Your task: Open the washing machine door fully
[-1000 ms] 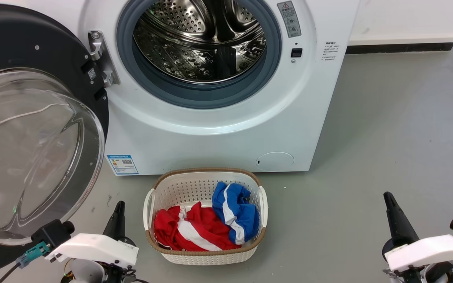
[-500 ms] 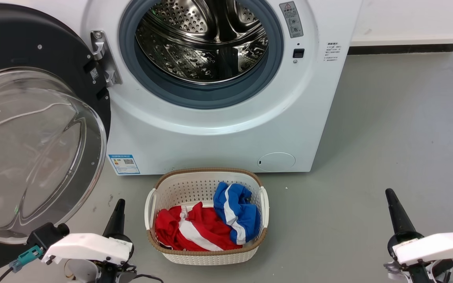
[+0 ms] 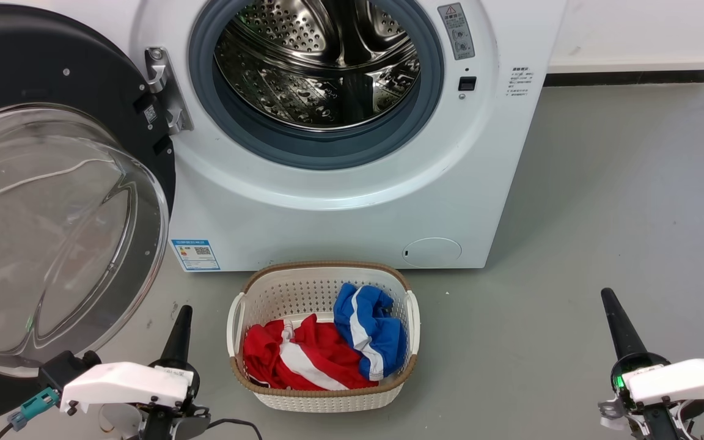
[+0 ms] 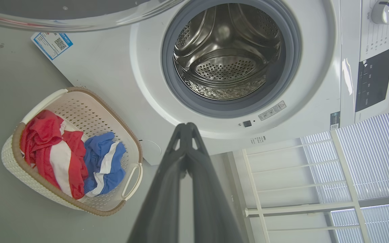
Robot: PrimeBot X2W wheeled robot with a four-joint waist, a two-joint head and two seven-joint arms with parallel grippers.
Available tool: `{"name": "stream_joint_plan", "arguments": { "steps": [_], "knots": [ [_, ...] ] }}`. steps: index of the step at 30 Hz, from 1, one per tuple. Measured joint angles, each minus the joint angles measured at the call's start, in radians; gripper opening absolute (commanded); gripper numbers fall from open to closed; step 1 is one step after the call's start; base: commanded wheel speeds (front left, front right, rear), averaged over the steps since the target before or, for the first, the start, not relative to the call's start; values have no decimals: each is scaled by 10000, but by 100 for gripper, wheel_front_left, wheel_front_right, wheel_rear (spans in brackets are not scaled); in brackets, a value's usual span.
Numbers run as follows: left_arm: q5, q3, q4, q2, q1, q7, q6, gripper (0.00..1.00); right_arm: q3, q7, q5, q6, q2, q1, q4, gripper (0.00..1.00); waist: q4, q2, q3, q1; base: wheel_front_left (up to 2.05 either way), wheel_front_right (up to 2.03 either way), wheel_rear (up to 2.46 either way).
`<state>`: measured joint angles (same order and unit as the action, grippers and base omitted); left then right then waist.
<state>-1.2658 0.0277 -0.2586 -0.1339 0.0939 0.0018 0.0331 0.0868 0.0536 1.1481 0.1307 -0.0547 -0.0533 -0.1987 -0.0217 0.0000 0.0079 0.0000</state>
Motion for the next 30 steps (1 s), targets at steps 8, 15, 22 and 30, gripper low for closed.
{"name": "stream_joint_plan", "arguments": {
  "steps": [8,15,22,30],
  "knots": [
    [-602,-247,25,155,44,201,159,0,40,90,777,0,6,-78,-77,0,31,0,-7,0,0,0,0],
    [-1083,-435,42,249,61,357,293,0,82,180,1434,0,10,-106,-148,0,59,0,-13,0,0,0,0],
    [-1547,-644,50,391,70,499,433,0,117,267,2052,0,13,-221,-219,0,86,0,-19,0,0,0,0],
    [-2100,-871,71,508,84,675,570,0,167,355,2811,0,17,-293,-288,0,121,0,-27,0,0,0,0]
  ]
}}
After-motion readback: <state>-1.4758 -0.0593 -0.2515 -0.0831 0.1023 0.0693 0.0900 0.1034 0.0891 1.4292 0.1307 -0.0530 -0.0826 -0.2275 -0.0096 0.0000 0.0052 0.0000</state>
